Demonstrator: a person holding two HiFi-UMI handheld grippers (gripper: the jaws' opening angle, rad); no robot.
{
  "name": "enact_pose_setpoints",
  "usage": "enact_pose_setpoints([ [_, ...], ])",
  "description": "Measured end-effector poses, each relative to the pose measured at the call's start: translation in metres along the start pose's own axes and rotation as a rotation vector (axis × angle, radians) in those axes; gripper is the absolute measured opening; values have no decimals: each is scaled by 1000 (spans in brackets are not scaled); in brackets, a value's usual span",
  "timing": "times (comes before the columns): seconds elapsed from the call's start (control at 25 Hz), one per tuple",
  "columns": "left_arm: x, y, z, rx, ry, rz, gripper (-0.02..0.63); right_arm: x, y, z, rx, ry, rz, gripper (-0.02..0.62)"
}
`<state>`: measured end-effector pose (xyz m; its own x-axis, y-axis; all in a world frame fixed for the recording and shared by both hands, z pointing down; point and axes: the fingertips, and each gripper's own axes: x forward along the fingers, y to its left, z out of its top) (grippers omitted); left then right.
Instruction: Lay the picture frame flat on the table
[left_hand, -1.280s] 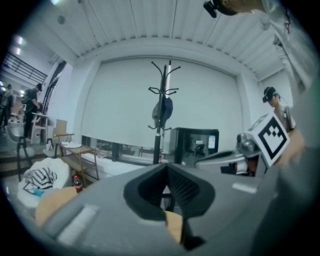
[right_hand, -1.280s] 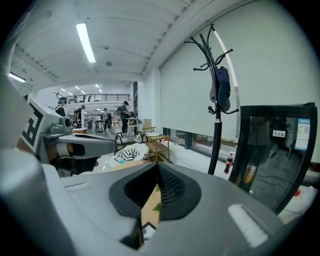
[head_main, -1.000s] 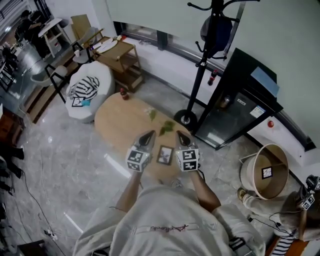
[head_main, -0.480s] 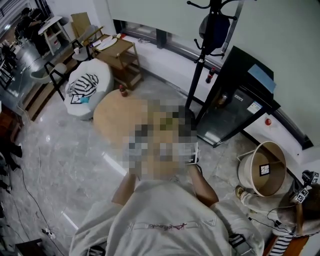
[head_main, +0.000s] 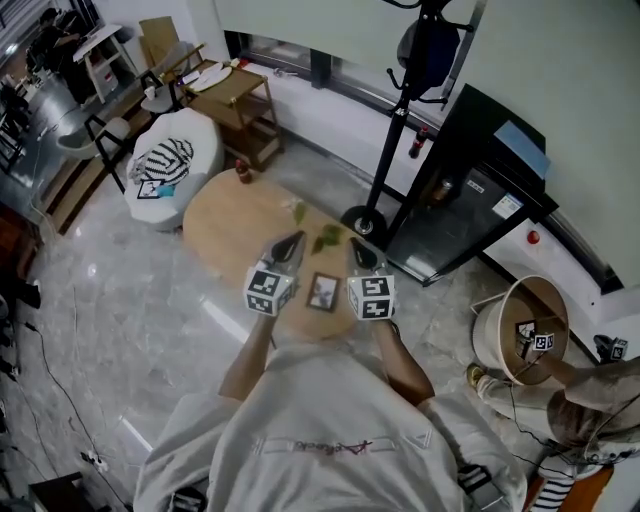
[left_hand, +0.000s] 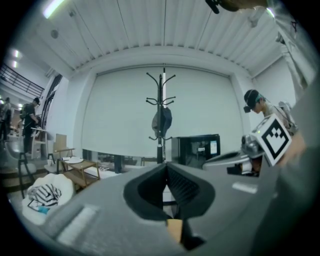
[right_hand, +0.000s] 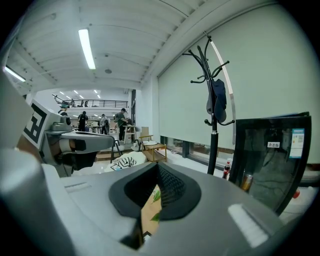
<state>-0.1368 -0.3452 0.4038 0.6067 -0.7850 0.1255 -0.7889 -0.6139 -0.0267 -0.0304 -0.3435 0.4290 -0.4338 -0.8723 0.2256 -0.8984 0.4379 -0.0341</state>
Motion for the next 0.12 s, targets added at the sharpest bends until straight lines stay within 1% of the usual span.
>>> enact_pose_setpoints([
  [0.12, 1, 1, 0, 13, 5, -4, 0, 2, 2, 2, -6, -10, 8, 3],
])
